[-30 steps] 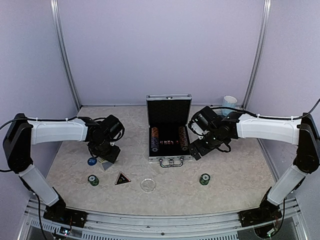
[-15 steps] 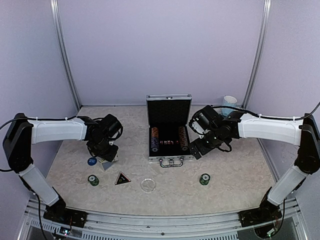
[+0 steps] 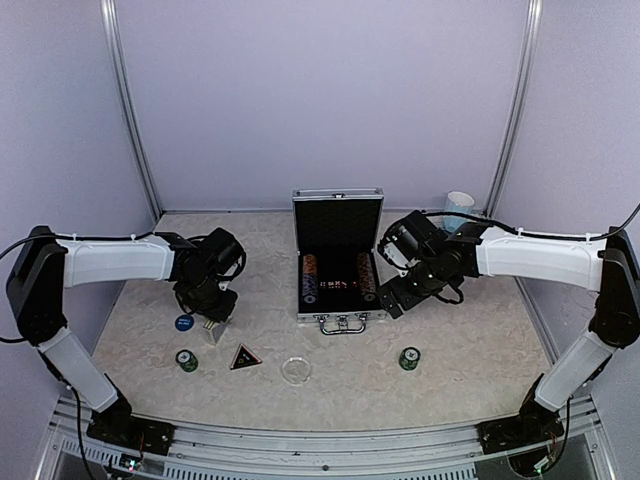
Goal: Pack up texas hold em set
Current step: Pick up the poker case from the center of the board, then place the poker case in the chip case.
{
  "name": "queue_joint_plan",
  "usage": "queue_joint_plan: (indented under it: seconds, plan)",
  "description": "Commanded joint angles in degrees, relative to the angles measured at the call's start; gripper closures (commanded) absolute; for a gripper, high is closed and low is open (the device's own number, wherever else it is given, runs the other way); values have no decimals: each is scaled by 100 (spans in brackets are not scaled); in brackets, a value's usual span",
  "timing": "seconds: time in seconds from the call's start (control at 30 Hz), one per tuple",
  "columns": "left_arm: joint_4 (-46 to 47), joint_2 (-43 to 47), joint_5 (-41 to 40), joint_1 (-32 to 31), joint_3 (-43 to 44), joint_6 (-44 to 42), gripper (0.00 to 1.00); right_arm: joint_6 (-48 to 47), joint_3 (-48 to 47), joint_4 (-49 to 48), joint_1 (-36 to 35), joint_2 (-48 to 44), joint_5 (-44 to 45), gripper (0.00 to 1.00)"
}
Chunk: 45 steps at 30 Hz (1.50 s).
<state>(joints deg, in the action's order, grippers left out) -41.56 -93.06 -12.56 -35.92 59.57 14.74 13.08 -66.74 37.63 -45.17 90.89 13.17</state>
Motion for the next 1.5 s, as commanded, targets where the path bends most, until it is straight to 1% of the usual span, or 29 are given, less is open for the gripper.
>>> queue_joint_plan:
  seconds: [0.0, 0.1, 0.23, 0.37, 0.47, 0.7, 0.77, 0.83, 0.97, 1.27, 1.47]
  plan:
    - [-90, 16, 67, 12, 248, 5, 83, -24, 23, -7, -50, -157, 123, 1]
    - [-153, 129, 62, -89, 487, -52, 83, -25, 25, -8, -35, -175, 161, 1]
    - [-177, 262, 19, -423, 904, -415, 86, -74, 45, 6, 33, -260, 207, 1]
    - [-107, 246, 99, -793, 1365, -954, 91, -107, 96, 74, 202, -473, 320, 1]
    - [-43, 123, 166, -1034, 1790, -1412, 93, -93, 110, 101, 409, -713, 328, 1]
    - [431, -270, 776, -1369, 2739, -2658, 92, -85, 235, 51, 701, -1113, 300, 1]
    - [517, -427, 839, -1506, 2967, -3031, 91, -88, 295, 64, 730, -1138, 305, 1]
    - [500, -683, 905, -1563, 3277, -3356, 88, -66, 358, 73, 737, -1171, 309, 1]
    - [337, -1373, 1007, -1566, 4017, -4033, 88, 24, 454, 45, 738, -1280, 243, 1]
    - [-85, -2869, 1103, -1496, 5644, -4982, 88, 273, 801, 71, 738, -1718, 197, 1]
    - [36, -3236, 1381, -1471, 5781, -5264, 88, 373, 899, 178, 742, -1862, 248, 1]
